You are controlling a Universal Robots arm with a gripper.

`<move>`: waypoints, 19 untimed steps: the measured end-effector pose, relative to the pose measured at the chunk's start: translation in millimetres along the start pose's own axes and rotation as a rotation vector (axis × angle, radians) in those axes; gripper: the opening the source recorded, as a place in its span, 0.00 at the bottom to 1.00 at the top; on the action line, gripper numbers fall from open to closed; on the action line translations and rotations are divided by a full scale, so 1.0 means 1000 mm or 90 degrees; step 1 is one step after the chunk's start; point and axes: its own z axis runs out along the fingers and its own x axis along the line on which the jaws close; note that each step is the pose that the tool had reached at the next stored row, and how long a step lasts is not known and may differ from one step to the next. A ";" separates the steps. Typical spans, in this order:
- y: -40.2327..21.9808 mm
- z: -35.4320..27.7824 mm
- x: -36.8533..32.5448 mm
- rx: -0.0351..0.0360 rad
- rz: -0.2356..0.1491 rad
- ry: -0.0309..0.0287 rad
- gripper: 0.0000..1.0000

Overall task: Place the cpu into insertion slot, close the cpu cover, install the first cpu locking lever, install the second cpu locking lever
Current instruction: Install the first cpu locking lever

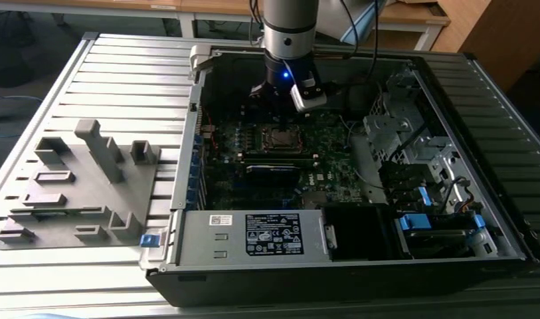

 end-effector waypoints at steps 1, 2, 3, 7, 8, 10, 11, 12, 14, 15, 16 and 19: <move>0.0000 0.0001 -0.0003 0.0001 0.000 0.0005 0.11; 0.0000 0.0001 -0.0004 0.0001 0.000 0.0007 0.11; 0.0000 0.0001 -0.0003 0.0001 0.000 0.0008 0.11; 0.0001 0.0001 -0.0004 0.0001 0.000 0.0008 0.11; 0.0000 0.0001 -0.0004 0.0001 0.000 0.0008 0.11; 0.0001 0.0001 -0.0004 0.0002 0.000 0.0018 0.11; 0.0002 0.0003 -0.0006 0.0011 0.000 0.0083 0.11; 0.0001 0.0003 -0.0006 0.0023 0.000 0.0151 0.11; 0.0001 0.0001 -0.0006 0.0032 0.000 0.0188 0.11; 0.0001 0.0001 -0.0006 0.0033 0.000 0.0193 0.11; 0.0001 0.0001 -0.0006 0.0032 0.000 0.0196 0.11; 0.0001 0.0002 -0.0007 -0.0137 0.000 0.0223 0.11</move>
